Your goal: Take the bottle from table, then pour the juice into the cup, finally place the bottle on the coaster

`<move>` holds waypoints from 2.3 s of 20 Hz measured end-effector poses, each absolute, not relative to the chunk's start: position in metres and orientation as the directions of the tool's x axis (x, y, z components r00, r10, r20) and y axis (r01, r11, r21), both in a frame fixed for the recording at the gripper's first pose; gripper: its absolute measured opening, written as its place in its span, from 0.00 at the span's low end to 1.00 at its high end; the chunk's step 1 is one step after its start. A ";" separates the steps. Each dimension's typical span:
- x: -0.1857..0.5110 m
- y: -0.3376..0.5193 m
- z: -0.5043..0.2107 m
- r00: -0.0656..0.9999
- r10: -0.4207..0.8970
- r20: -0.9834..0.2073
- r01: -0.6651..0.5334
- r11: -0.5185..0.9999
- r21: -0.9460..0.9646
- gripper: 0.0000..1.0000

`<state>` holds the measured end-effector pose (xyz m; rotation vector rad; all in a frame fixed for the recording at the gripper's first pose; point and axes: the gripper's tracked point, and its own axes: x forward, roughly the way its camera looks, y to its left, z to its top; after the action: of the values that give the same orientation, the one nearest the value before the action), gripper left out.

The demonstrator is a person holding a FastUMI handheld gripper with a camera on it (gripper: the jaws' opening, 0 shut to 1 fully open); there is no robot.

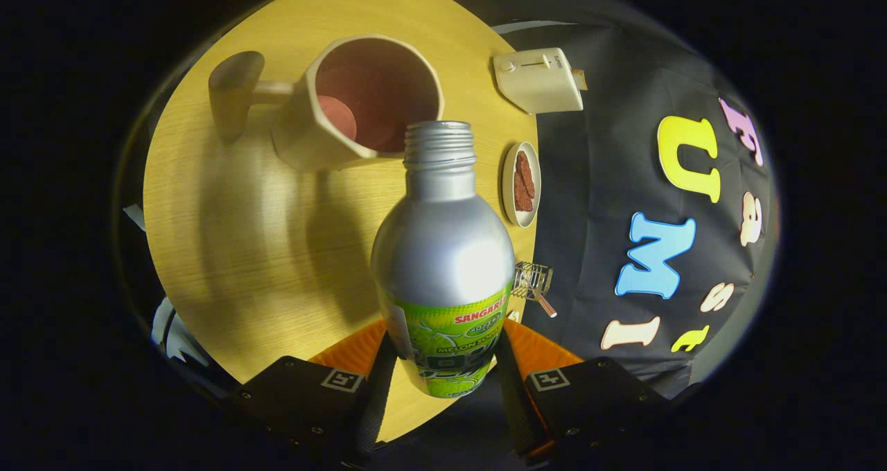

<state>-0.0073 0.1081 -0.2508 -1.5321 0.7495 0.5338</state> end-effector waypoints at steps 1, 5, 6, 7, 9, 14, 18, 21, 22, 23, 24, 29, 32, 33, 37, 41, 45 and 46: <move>-0.006 0.108 -0.249 0.685 -0.146 -0.714 -0.724 -0.020 -0.690 0.72; -0.009 0.109 -0.248 0.685 -0.165 -0.710 -0.725 -0.051 -0.687 0.72; -0.010 0.110 -0.246 0.685 -0.168 -0.709 -0.725 -0.062 -0.686 0.72; -0.010 0.110 -0.246 0.684 -0.172 -0.709 -0.726 -0.075 -0.683 0.72; -0.009 0.109 -0.244 0.685 -0.188 -0.704 -0.726 -0.095 -0.682 0.72; -0.006 0.108 -0.239 0.685 -0.208 -0.698 -0.727 -0.138 -0.673 0.72; -0.002 0.108 -0.236 0.696 -0.219 -0.684 -0.718 -0.181 -0.672 0.72; -0.001 0.109 -0.234 0.697 -0.223 -0.682 -0.717 -0.188 -0.671 0.72; 0.001 0.111 -0.233 0.700 -0.218 -0.680 -0.714 -0.196 -0.672 0.72; 0.000 0.109 -0.232 0.700 -0.218 -0.680 -0.714 -0.201 -0.671 0.72; 0.000 0.108 -0.230 0.699 -0.218 -0.681 -0.715 -0.203 -0.669 0.72; -0.001 0.110 -0.228 0.702 -0.221 -0.678 -0.713 -0.228 -0.663 0.72; 0.001 0.113 -0.226 0.703 -0.222 -0.676 -0.711 -0.257 -0.655 0.72; 0.000 0.113 -0.227 0.702 -0.224 -0.676 -0.712 -0.265 -0.651 0.72; 0.002 0.112 -0.223 0.700 -0.237 -0.674 -0.713 -0.282 -0.642 0.72; 0.004 0.110 -0.220 0.699 -0.240 -0.673 -0.713 -0.291 -0.637 0.72; 0.005 0.110 -0.218 0.698 -0.246 -0.673 -0.715 -0.297 -0.633 0.72; 0.006 0.110 -0.216 0.699 -0.246 -0.672 -0.714 -0.300 -0.633 0.72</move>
<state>0.0064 0.1099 -0.2165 -1.8637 0.7502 0.5611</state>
